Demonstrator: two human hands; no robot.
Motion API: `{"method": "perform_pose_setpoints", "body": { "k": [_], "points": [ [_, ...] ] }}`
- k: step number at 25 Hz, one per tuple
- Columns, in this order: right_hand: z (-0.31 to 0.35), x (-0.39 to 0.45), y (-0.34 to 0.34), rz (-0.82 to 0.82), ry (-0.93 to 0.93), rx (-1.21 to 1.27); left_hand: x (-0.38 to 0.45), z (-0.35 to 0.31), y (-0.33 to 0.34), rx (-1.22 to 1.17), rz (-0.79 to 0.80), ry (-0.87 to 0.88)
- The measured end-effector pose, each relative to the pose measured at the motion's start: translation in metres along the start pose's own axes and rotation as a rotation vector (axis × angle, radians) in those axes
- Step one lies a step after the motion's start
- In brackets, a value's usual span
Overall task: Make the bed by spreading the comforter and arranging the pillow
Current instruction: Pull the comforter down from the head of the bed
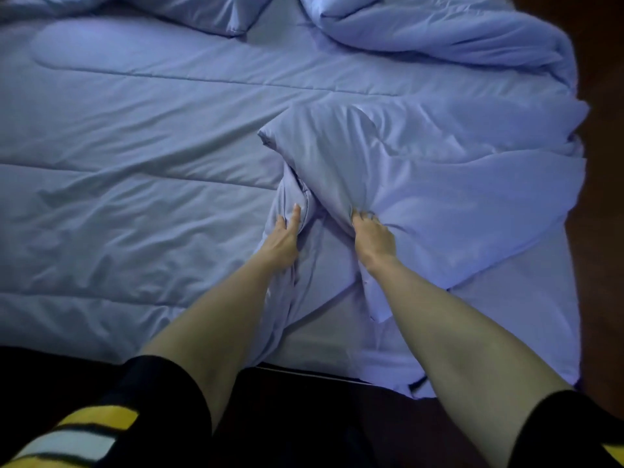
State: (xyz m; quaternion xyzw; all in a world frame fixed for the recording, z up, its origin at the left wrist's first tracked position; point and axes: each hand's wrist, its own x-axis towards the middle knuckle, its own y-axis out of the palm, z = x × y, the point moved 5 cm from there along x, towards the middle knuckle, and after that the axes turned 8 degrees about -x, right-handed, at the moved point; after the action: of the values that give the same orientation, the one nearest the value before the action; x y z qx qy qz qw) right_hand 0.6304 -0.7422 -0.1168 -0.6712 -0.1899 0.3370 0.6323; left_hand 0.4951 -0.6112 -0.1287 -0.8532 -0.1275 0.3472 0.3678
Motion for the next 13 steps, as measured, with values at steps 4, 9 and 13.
{"method": "perform_pose_setpoints", "body": {
  "k": [4,9,13],
  "points": [
    [-0.022,-0.038,-0.024,0.008,0.01,0.03,-0.019,-0.008,-0.001,0.008,0.033,0.017],
    [-0.052,-0.078,-0.049,-0.022,0.011,0.019,-0.059,-0.03,0.001,0.002,0.013,0.029],
    [-0.085,-0.098,-0.07,-0.072,-0.035,0.026,-0.089,-0.054,0.015,-0.013,-0.052,0.028]
  ]
}}
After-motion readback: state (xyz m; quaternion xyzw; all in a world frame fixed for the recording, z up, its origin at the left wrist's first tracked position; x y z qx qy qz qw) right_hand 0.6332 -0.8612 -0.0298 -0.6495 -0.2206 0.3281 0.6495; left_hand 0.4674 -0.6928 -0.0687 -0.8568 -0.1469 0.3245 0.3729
